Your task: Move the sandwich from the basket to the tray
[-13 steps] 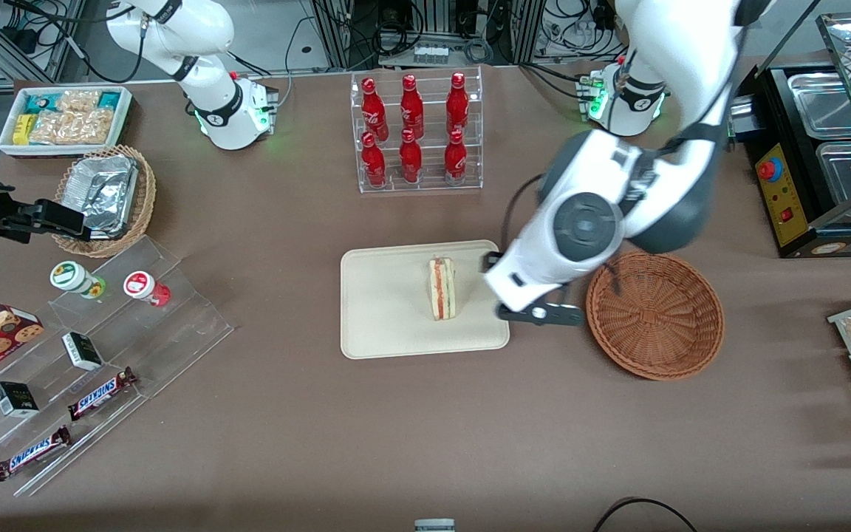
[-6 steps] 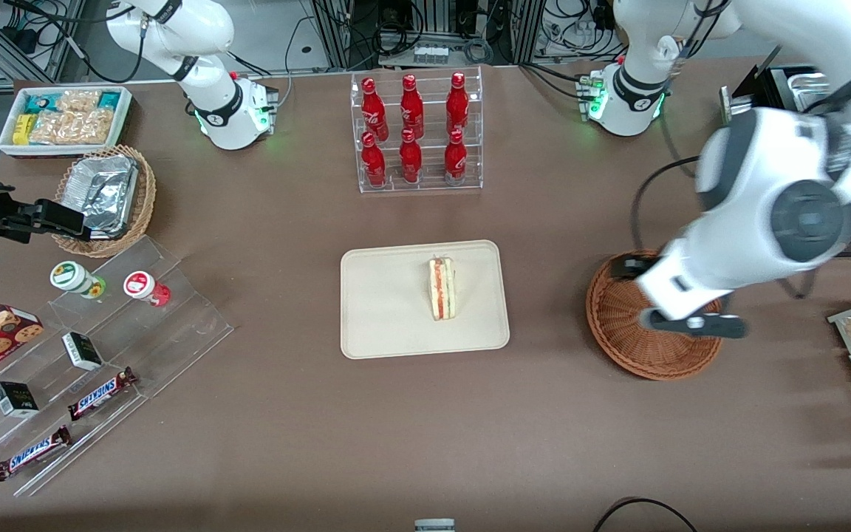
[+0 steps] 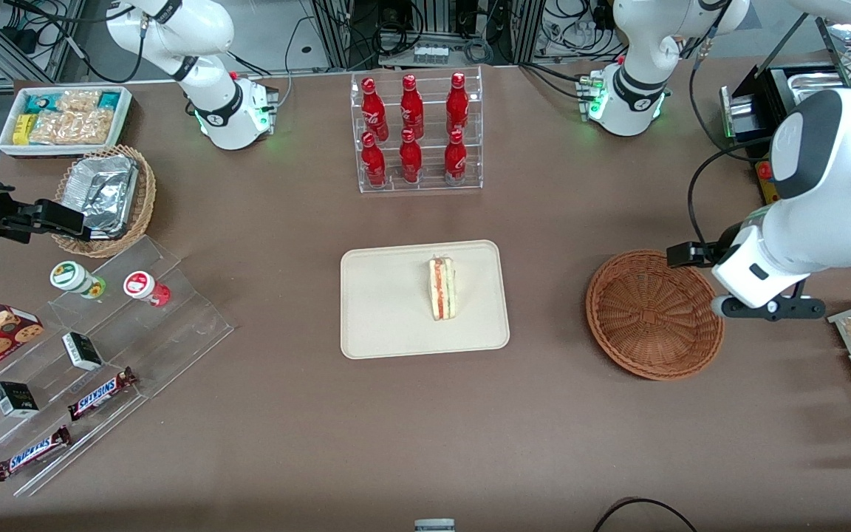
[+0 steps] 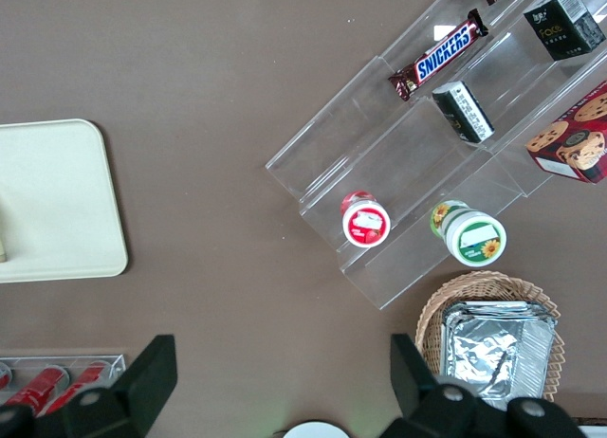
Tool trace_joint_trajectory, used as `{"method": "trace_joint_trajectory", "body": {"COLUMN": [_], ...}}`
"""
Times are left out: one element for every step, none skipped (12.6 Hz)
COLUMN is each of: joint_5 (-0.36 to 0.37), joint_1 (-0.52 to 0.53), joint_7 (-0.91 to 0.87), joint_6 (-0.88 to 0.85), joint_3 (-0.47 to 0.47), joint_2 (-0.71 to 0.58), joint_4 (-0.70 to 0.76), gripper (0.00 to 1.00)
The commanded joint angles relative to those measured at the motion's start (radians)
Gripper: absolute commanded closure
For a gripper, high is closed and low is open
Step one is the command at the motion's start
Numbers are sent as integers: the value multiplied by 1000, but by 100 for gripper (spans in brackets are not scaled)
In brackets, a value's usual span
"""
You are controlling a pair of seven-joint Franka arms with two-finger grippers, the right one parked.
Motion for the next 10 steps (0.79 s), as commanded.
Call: {"method": "trace_joint_trajectory", "body": {"joint_5": [12, 12, 12, 12, 10, 9, -1, -7, -7, -7], "joint_1": [21, 21, 21, 21, 21, 24, 66, 111, 142, 155], "joint_7": [4, 4, 2, 2, 2, 2, 5, 7, 19, 30], "joint_6": [-3, -9, -29, -49, -67, -80, -89, -98, -112, -129], "joint_3": [-11, -11, -11, -11, -11, -11, -22, -56, -76, -85], "joint_2": [-95, -110, -125, -141, -156, -171, -188, -205, -211, -219], "joint_4": [-69, -69, -68, -68, -69, -72, -84, -94, -91, -84], "gripper": [0, 0, 0, 0, 0, 0, 0, 0, 0, 0]}}
